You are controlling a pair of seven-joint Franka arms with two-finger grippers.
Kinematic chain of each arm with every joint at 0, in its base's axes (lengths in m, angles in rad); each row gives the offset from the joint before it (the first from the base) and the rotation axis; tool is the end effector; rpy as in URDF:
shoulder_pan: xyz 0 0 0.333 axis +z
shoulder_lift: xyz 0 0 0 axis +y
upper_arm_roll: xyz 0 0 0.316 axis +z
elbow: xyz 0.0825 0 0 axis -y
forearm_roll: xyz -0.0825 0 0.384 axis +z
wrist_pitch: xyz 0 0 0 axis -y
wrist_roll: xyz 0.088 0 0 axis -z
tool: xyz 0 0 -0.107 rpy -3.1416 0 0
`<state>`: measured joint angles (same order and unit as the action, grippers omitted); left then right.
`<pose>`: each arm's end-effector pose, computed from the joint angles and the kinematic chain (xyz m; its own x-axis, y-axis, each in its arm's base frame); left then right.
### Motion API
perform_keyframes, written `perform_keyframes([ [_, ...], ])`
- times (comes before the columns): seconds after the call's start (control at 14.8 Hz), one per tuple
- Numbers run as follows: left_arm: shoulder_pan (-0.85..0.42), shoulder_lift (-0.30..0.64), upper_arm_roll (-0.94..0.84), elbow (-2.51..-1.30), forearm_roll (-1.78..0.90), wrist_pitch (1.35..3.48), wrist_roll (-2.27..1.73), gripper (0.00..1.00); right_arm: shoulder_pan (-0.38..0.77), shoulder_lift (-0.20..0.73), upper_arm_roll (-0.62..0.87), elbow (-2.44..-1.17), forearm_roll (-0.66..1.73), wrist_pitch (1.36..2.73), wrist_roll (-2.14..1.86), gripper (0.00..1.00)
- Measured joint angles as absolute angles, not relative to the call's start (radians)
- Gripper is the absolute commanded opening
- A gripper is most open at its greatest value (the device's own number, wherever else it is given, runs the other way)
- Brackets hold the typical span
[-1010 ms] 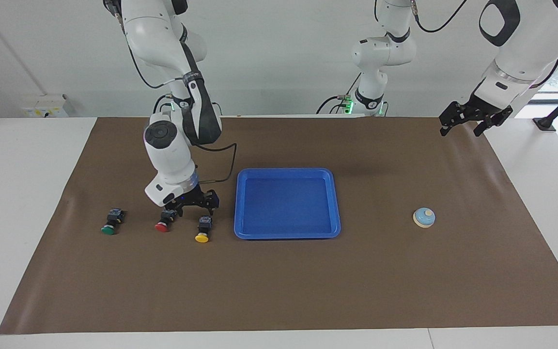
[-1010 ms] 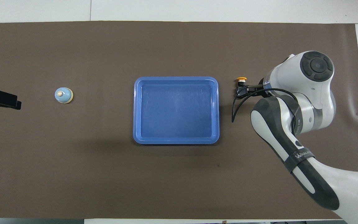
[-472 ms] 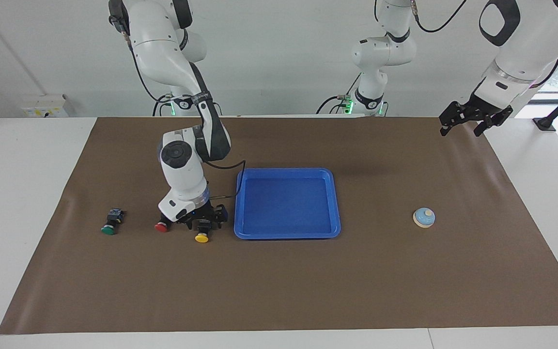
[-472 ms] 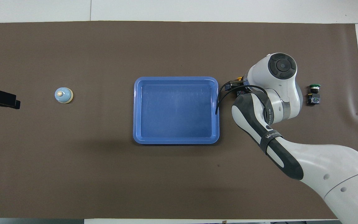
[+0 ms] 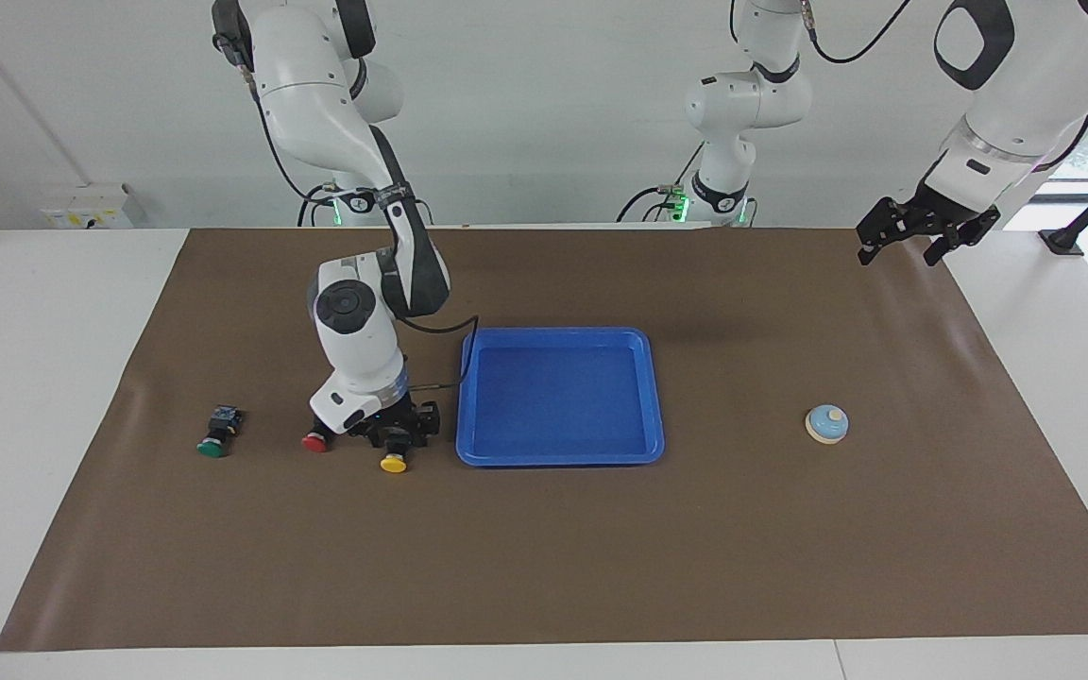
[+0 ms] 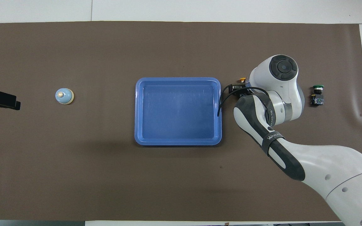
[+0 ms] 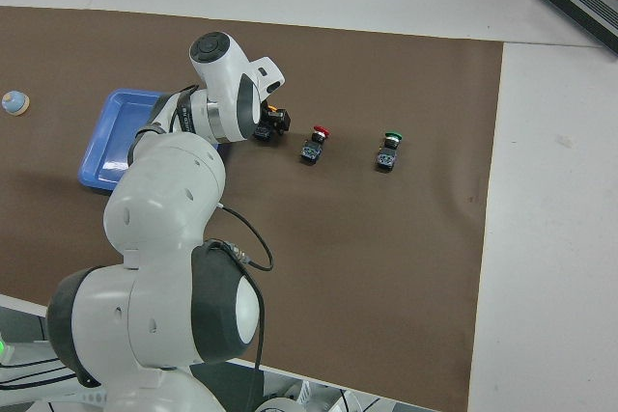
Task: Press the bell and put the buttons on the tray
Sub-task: 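Carry the yellow button with the right gripper into the tray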
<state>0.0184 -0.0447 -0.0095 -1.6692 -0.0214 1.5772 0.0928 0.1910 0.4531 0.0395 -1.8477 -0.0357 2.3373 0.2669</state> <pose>0.5390 0.0024 0.6031 0.9955 -0.0836 -0.0451 -0.0825 -0.9963 0.0252 0.6290 0.1453 0.2829 0.9991 -0.0164 0.0380 -0.0164 -0.9999 -0.0007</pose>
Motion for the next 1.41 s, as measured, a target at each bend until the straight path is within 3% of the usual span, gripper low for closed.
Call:
perform_keyframes([
  [0.07,0.018,-0.045,-0.009,-1.669,-0.021,1.577,0.093,1.0,0.191,0.452,0.039,-1.847,-0.036,2.333,0.267,0.03],
  [0.13,0.018,-0.045,-0.009,-1.669,-0.021,1.577,0.093,1.0,0.192,0.45,0.04,-1.845,-0.037,2.329,0.267,0.0],
  [0.54,0.018,-0.045,-0.009,-1.669,-0.021,1.577,0.093,1.0,0.195,0.446,0.041,-1.834,-0.038,2.293,0.267,0.0],
  [1.01,0.018,-0.045,-0.009,-1.669,-0.021,1.577,0.093,1.0,0.323,0.404,0.048,-1.635,-0.037,1.965,0.387,0.0],
  [1.41,0.018,-0.045,-0.009,-1.669,-0.021,1.577,0.093,1.0,0.475,0.415,0.049,-1.647,-0.037,1.995,0.575,0.0],
])
